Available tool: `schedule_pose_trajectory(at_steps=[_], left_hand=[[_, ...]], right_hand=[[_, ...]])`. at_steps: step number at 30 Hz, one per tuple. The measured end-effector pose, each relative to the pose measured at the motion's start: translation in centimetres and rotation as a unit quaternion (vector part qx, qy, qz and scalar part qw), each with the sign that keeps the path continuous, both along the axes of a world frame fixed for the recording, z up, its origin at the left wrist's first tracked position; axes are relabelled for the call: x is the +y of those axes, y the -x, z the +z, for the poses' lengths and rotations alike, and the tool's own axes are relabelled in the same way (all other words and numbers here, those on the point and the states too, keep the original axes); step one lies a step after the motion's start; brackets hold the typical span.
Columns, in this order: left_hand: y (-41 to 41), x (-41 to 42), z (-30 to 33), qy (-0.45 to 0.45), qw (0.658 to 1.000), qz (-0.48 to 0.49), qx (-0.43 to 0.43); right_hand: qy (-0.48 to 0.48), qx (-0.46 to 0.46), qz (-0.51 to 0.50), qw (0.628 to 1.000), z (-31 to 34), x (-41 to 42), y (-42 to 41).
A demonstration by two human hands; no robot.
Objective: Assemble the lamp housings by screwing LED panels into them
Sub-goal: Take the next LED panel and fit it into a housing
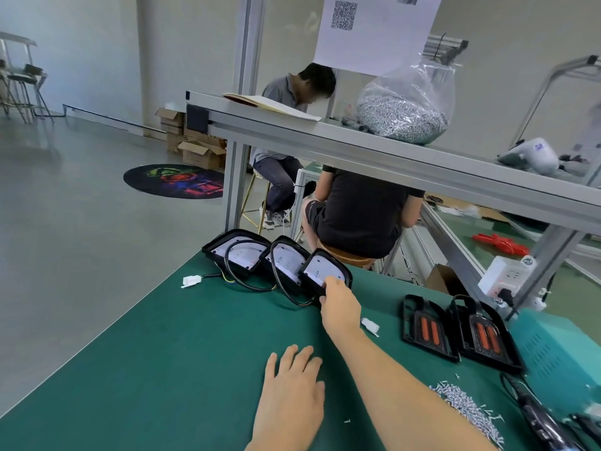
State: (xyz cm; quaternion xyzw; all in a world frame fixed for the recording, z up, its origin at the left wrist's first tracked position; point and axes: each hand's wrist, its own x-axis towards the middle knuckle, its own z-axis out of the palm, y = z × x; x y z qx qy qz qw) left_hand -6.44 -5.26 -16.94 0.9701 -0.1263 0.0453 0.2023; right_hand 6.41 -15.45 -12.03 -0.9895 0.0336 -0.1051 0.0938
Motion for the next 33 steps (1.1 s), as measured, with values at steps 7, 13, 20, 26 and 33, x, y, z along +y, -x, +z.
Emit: schedule_pose_trajectory(at_steps=[7, 13, 20, 26, 33], left_hand=[[0.4, 0.2, 0.3, 0.025, 1.000, 0.014, -0.009], [0.2, 0.6, 0.6, 0.190, 0.981, 0.045, 0.000], [-1.0, 2.6, 2.1, 0.667, 0.728, 0.078, 0.139], [-1.8, 4.3, 2.7, 0.784, 0.590, 0.089, 0.170], [-1.4, 3.9, 3.8, 0.735, 0.637, 0.048, 0.226]], right_hand=[[-0.128, -0.114, -0.028, 0.985, -0.1, -2.0, 0.9], [-0.317, -0.193, 0.029, 0.928, 0.4, -3.9, 5.2], [-0.319, -0.175, 0.176, 0.915, 0.3, -6.2, 12.9], [-0.208, -0.140, 0.268, 0.930, -1.4, -8.2, 15.9], [-0.131, -0.144, 0.339, 0.920, -2.1, -8.8, 17.9]])
